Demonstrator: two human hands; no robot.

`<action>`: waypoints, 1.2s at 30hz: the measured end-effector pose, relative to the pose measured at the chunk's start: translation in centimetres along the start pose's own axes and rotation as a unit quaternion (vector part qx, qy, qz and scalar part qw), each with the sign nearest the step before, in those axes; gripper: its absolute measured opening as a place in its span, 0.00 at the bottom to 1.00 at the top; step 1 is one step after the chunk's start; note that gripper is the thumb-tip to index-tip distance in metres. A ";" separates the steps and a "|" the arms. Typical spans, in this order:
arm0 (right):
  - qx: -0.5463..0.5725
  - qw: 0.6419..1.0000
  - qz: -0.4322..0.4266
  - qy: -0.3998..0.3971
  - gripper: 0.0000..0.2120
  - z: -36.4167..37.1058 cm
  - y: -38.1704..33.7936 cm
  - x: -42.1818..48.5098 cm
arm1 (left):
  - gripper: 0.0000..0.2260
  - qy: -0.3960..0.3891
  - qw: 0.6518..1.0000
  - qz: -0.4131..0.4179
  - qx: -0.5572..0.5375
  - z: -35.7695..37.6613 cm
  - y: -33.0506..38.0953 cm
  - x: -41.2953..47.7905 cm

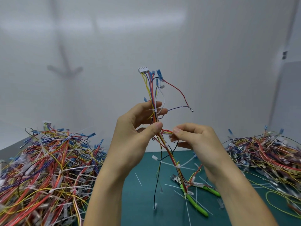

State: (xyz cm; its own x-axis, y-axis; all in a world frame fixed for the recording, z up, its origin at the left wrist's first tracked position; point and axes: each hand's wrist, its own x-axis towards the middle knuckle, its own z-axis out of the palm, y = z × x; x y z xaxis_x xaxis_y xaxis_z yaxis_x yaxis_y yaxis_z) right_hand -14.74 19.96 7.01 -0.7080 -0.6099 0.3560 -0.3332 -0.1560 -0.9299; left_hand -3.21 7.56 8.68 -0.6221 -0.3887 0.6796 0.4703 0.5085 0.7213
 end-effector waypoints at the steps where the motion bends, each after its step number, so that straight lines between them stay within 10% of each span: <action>1: -0.001 1.000 0.003 -0.003 0.11 0.0 0.0 0.0 | 0.18 -0.003 1.000 0.001 0.002 0.0 0.0 0.0; 31: -0.011 0.999 0.032 0.007 0.15 0.1 0.0 0.0 | 0.18 0.010 0.999 -0.023 0.035 0.7 -0.3 0.1; 36: -0.035 0.998 0.008 0.053 0.04 0.3 0.4 -0.1 | 0.18 0.038 0.998 -0.033 0.024 0.7 -0.6 0.2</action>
State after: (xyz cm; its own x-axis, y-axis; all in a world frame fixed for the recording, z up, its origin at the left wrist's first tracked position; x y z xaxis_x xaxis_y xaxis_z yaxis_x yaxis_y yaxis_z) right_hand -14.65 19.74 6.61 -0.7740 -0.5257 0.3529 -0.3617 -0.0903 -0.9279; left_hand -4.05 7.67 8.27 -0.6009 -0.4788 0.6400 0.3974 0.5158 0.7590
